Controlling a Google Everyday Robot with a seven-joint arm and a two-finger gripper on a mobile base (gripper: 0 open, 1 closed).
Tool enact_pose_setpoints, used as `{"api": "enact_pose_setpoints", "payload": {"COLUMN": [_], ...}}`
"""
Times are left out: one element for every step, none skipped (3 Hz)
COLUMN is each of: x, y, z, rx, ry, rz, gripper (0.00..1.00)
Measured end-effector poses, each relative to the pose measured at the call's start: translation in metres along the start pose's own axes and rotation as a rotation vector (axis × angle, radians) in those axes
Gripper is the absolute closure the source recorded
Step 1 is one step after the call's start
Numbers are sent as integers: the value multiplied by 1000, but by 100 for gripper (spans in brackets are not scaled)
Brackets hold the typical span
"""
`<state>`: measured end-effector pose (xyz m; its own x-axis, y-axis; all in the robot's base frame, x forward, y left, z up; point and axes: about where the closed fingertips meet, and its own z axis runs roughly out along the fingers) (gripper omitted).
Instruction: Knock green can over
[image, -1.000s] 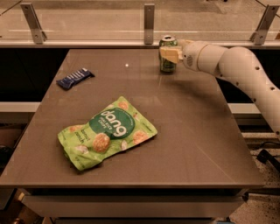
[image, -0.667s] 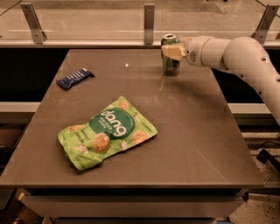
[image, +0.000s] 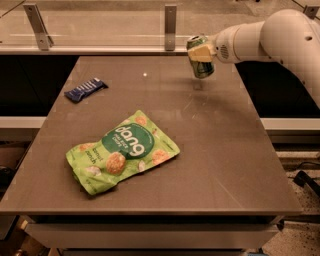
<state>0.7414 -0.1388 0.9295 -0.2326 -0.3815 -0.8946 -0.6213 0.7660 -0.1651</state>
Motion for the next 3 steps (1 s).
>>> {"api": "enact_pose_setpoints", "payload": {"x": [2,7,14], "y": [0,2,6], "z": [-6,-9,-10], "rx": [3,-4,-28], "ry": [98,195,268], "rz": [-59,-119,-154], "gripper": [100,100,100]}}
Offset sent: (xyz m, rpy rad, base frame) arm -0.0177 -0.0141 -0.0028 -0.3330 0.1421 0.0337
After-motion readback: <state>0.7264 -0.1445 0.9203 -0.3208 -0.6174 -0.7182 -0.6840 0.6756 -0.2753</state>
